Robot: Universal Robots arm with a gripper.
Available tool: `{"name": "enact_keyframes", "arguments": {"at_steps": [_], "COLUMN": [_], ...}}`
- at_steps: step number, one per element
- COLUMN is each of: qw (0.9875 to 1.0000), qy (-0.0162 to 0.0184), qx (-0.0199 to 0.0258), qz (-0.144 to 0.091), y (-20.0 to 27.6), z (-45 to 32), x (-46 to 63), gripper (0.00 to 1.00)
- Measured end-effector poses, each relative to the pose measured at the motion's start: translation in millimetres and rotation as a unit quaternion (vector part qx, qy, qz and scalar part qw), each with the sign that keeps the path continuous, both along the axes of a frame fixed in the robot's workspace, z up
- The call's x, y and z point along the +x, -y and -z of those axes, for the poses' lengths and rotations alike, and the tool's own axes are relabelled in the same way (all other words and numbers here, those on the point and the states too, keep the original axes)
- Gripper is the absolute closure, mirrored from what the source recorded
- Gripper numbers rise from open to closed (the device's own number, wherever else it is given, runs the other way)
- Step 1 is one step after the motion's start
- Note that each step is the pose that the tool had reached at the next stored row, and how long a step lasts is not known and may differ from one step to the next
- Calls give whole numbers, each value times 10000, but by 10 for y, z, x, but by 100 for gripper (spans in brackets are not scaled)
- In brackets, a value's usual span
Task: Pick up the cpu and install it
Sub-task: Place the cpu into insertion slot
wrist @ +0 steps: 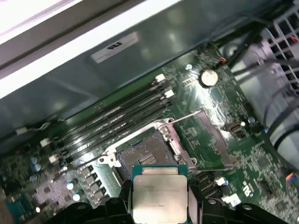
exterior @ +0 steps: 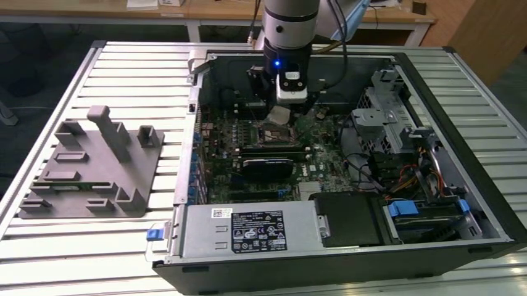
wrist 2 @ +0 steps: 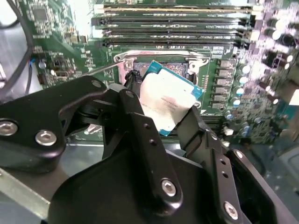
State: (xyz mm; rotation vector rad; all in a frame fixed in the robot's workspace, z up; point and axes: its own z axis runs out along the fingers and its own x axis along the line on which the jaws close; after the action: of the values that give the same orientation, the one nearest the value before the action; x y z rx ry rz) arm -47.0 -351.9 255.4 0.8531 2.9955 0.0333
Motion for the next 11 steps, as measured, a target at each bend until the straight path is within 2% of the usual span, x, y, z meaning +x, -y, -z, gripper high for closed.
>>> {"name": "enact_keyframes", "arguments": {"at_steps": [5, 8, 11], "qw": [9990, 9974, 9950], "qy": [0, 0, 0], "qx": [0, 0, 0], "qz": [449, 724, 996], "y": [0, 0, 0], "z": [2, 4, 5], "x": [0, 0, 0], "gripper": [45, 45, 45]}}
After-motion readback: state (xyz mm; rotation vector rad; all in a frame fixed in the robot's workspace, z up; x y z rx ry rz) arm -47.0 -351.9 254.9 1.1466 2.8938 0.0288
